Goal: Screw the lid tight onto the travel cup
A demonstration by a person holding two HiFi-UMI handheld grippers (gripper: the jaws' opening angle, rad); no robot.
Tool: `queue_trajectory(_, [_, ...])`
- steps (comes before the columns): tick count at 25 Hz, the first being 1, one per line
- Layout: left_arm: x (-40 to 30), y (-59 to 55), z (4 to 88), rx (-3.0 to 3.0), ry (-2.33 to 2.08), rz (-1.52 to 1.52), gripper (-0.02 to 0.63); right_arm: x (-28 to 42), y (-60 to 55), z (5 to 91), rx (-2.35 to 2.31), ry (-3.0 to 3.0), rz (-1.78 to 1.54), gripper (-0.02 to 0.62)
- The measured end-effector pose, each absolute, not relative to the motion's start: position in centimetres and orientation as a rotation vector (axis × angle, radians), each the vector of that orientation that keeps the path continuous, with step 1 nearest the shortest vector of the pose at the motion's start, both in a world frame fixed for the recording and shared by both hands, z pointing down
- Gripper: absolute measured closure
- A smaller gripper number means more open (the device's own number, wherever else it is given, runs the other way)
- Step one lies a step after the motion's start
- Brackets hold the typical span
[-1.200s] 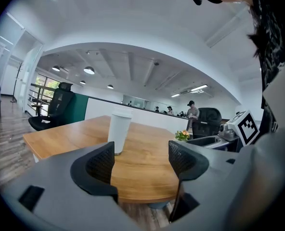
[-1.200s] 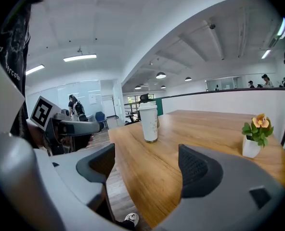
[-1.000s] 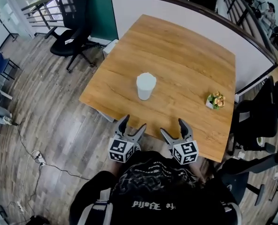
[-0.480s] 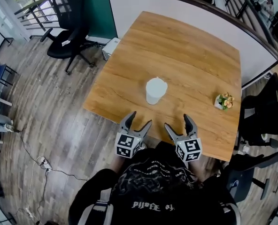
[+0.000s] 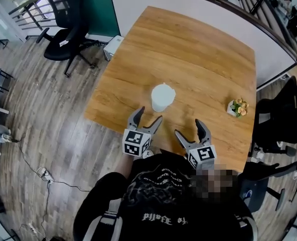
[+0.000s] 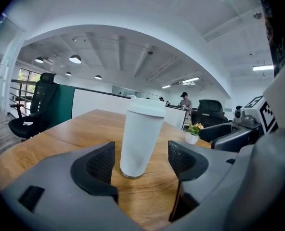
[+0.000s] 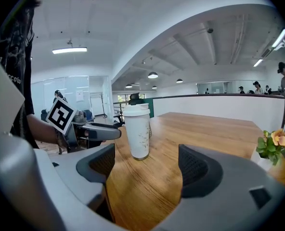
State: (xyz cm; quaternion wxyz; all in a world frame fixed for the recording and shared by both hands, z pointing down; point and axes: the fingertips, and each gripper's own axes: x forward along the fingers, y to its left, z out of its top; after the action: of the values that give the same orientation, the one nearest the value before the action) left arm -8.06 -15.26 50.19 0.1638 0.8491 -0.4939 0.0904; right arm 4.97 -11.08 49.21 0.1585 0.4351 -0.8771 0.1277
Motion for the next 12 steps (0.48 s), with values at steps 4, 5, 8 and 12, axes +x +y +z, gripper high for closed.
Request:
queue_trajectory(4, [-7.6, -17.7, 49.9, 2.45, -1.393, 0.264, 0.231, 5.2, -12.2, 49.2, 1.202, -2.505, 0.345, 0.193])
queue_trajectory(5, [-7.3, -18.2, 49.8, 2.456, -1.379, 0.245, 0.221, 5.3, -12.5, 49.2, 1.188, -2.504, 0.337, 0.193])
queue_trajectory(8, [-6.2, -19.3, 50.0, 2.495, -1.341, 0.271, 0.196, 5.6, -13.4, 49.2, 1.158, -2.507, 0.336, 0.193])
queue_trajectory(12, [-4.7, -20.6, 51.0, 2.535, -1.308, 0.349, 0.19, 5.7, -14.3, 49.4, 1.11, -2.515, 0.33, 0.193])
